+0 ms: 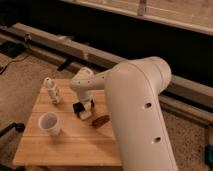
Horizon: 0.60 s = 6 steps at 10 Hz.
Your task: Place the eraser on the white sponge
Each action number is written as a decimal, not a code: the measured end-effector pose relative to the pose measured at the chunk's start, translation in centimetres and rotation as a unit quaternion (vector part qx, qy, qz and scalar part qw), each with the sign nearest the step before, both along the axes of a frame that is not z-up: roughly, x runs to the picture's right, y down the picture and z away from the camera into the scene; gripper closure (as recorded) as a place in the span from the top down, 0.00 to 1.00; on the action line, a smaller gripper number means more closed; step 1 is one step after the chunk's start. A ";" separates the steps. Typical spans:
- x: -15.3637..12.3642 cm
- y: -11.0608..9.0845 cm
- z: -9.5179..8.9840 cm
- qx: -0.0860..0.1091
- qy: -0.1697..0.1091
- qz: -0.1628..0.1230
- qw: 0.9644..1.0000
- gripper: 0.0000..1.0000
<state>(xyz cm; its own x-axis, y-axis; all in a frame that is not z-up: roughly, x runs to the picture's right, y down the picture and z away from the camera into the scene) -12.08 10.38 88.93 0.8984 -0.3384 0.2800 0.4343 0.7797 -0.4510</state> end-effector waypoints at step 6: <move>0.0 0.3 -0.2 -0.001 -0.005 -0.012 1.000 0.80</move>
